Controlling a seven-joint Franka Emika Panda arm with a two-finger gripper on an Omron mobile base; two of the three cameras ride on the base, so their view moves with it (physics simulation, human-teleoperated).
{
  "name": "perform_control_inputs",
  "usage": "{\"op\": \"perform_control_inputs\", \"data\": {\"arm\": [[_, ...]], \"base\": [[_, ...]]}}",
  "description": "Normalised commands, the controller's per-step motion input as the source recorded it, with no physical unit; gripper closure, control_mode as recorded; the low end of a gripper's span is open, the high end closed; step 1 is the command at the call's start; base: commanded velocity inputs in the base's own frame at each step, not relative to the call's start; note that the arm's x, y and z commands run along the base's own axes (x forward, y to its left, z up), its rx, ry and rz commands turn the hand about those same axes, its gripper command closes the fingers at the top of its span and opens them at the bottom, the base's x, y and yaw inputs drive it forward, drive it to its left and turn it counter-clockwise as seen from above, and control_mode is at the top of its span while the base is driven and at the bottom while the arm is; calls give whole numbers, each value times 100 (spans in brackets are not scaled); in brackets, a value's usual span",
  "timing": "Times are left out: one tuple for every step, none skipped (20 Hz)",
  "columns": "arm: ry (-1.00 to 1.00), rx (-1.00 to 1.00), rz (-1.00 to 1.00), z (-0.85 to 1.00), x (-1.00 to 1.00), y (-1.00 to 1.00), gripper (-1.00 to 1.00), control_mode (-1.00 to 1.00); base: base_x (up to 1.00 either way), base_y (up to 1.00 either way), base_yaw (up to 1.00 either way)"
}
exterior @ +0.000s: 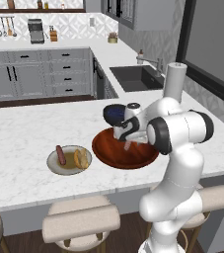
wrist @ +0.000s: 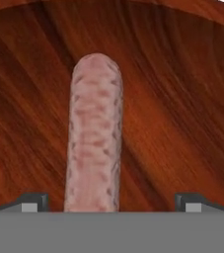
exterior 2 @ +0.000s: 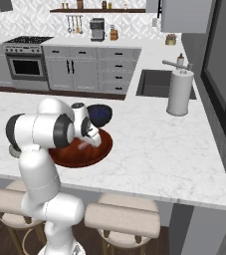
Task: Place one bun and one sausage from the bowl on each plate.
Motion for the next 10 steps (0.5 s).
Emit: {"op": "perform_control_inputs", "data": {"arm": [[0, 0, -2, -21, 12, 0, -100, -100], [0, 0, -2, -24, 12, 0, -100, -100], [0, 0, -2, -24, 14, 1, -100, -100], [0, 0, -2, -24, 14, 3, -100, -100], [0, 0, -2, -24, 13, 5, -100, -100], [0, 0, -1, -18, 1, 2, -100, -100], [0, 0, 0, -5, 0, 0, -100, -100], [0, 0, 0, 0, 0, 0, -100, -100], [0, 0, -6, 0, 0, 10, -100, -100], [-5, 0, -4, 0, 0, 0, -100, -100]], "base": [[0, 0, 0], [0, 0, 0], [0, 0, 0], [0, 0, 0], [0, 0, 0], [0, 0, 0], [0, 0, 0], [0, 0, 0], [0, 0, 0], [0, 0, 0]]}}
